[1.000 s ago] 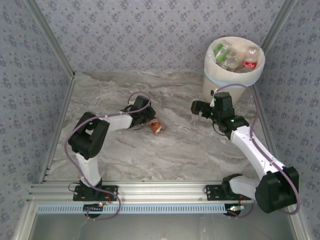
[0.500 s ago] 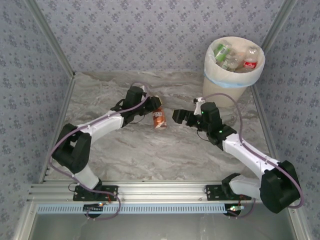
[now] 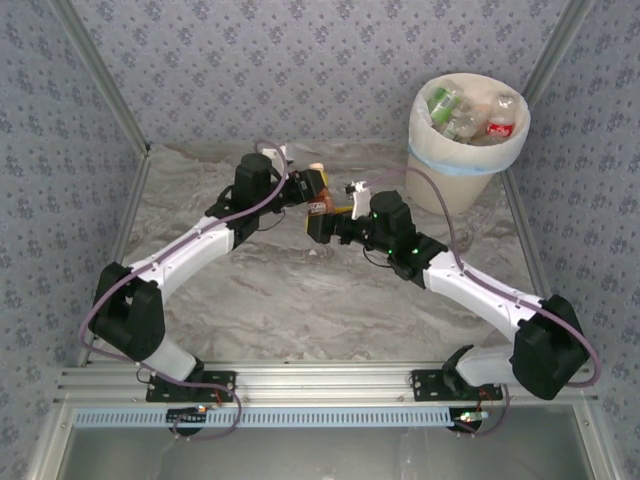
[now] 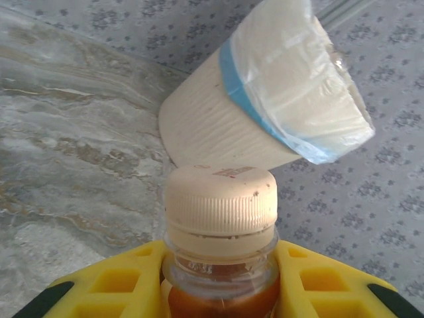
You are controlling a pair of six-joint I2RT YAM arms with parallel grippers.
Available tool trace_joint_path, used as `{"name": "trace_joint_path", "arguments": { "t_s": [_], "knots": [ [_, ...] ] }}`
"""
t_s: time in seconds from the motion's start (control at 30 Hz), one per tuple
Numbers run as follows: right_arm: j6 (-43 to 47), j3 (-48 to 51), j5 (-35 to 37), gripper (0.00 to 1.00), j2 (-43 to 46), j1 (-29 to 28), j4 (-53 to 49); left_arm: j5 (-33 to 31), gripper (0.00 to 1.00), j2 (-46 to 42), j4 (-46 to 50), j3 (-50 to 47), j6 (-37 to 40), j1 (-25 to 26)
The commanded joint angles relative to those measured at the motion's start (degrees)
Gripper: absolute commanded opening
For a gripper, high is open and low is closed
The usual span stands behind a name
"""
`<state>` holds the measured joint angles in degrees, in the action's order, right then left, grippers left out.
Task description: Put the plastic bottles in the bin
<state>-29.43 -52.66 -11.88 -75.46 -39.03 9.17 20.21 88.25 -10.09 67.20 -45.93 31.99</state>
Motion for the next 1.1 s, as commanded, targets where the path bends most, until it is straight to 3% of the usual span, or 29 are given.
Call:
{"name": "trace_joint_path", "arguments": {
  "t_s": [0.0,0.2,0.37,0.57,0.83,0.97,1.07],
  "knots": [
    [-1.42,-1.41,5.55,1.0,-2.05,0.18,-3.24,2.27,0.19,-2.72,-3.19,-0.96,0.32,0.18],
    [-0.96,-4.36,1.49,0.96,-5.2,0.17,-3.11,2.59,0.19,-2.25,-2.61,-0.91,0.24,0.23],
    [-1.06,-6.32,1.62,0.76,-6.93,0.08,-3.92,2.44,0.19,-1.73,-1.97,-0.88,0.71,0.32],
    [-1.51,-6.66,1.8,0.64,-8.02,-0.26,-4.12,2.56,0.22,-1.74,-1.37,-0.43,1.0,0.29],
    [-0.8,-6.84,2.13,0.57,-7.11,0.18,-5.97,2.25,0.51,-3.73,-0.86,-0.94,0.76,0.03],
    [-0.5,-7.08,1.68,0.56,-7.07,0.27,-6.57,2.9,0.78,-5.01,-0.18,-0.84,0.47,-0.19],
    [-0.28,-7.06,2.48,0.56,-7.12,0.23,-7.38,3.18,0.9,-5.79,1.33,-0.46,0.02,-0.9]
  ]
}}
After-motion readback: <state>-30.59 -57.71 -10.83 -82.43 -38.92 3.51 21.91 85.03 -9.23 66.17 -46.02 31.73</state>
